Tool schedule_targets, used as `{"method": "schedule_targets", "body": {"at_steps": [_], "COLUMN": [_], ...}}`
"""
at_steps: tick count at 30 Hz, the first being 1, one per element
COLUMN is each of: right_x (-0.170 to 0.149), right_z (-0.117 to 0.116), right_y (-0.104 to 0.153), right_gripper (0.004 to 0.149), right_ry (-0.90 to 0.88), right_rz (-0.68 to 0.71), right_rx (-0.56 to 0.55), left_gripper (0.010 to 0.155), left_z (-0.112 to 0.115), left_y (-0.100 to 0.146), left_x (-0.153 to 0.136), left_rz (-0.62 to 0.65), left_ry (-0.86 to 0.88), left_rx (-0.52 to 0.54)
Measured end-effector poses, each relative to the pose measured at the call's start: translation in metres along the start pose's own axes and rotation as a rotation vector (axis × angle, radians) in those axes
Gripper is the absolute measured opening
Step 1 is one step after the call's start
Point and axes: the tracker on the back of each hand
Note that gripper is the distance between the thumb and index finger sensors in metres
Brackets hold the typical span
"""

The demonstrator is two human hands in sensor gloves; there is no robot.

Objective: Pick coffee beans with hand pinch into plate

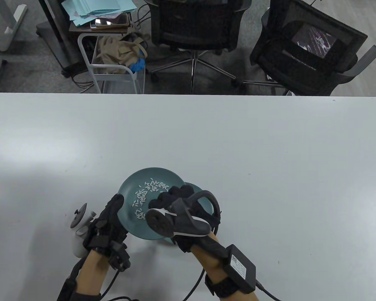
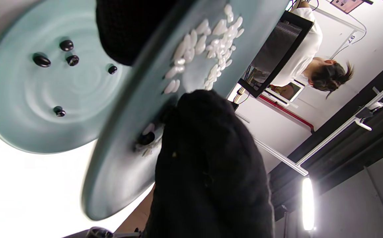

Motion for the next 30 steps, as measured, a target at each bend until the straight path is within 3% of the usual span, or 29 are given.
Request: {"method": "schedule_targets", "body": {"at_steps": [10,24,30], "right_x": [-0.008,0.000,0.001], "right_z": [0.000,-0.006,-0.009], "right_y": [-0.001,-0.002,-0.004], "right_gripper": [0.036,0.035,0.037], "right_ry": [-0.033,0.014,0.003], "right_rz": [-0.037,0.045,0.030], "right_rx": [0.028,0.021,0.076], "left_gripper": [0.061,0.061,0.061], "left_z": [0.002,0.006,0.007], "left_y": [-0.001,-0.002,-0.002], "left_x": [-0.001,-0.002,-0.003], "left_rz": [-0.012,-0.022,-0.026], "left_ry": [-0.024,-0.017,-0.027], "left_rx": [0.003,-0.010,0.004]}}
Point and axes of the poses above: the tracker on the back of each hand, its own x axis roughly to the thumb side, its own y axis roughly from the fingertips to the wrist, z = x × y, and after that the axes turned 10 degrees about -z, right-handed
